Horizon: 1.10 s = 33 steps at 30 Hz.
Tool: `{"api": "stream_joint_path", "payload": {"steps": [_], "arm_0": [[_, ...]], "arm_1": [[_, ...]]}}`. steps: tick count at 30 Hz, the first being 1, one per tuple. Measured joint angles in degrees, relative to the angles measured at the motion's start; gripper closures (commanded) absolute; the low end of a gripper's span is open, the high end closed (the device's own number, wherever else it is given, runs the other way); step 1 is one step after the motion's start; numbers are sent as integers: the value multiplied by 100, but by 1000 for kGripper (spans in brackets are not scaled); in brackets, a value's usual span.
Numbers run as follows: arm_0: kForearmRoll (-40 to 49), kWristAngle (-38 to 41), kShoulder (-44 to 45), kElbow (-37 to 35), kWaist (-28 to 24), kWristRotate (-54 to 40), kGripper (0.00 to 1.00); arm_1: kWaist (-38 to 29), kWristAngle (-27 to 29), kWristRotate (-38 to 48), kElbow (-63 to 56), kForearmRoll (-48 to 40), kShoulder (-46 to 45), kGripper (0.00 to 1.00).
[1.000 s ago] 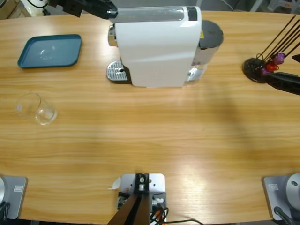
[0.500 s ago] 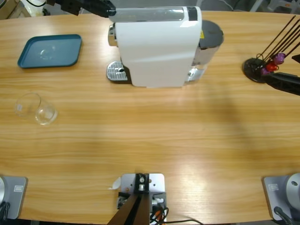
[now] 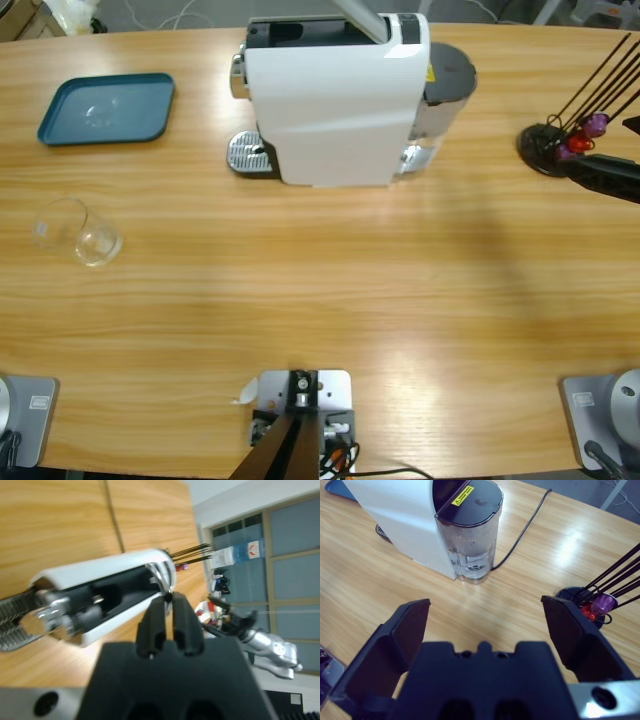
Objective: Pour coffee
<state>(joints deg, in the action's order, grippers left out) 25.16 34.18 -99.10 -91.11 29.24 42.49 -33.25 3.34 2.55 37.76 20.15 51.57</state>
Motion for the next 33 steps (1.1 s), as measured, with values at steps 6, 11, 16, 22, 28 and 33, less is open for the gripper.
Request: {"api": "stream_joint_path", "payload": {"steps": [6,11,16,22,28,33], "arm_0": [[-408,289,80,-154,136,-16,205],[-1022,510,87,-111,375,-1147,9],[-1099,-553,622,1237,514,-3829,9],[-1101,-1035,1843,3038,553,-5404,9],[-1101,-1159,2743,4040,326,-5526,9],[-1102,-1171,2990,4324,182,-5528,9]], "arm_1": [[0,0,0,-3,-20,3,0],[0,187,313,-2,-20,-34,0],[187,1240,735,-66,-242,41,40],[1556,1440,1352,-559,-568,585,115],[1932,1433,1446,-994,-1798,1548,115],[2166,1345,1446,-1184,-2541,2215,177]]}}
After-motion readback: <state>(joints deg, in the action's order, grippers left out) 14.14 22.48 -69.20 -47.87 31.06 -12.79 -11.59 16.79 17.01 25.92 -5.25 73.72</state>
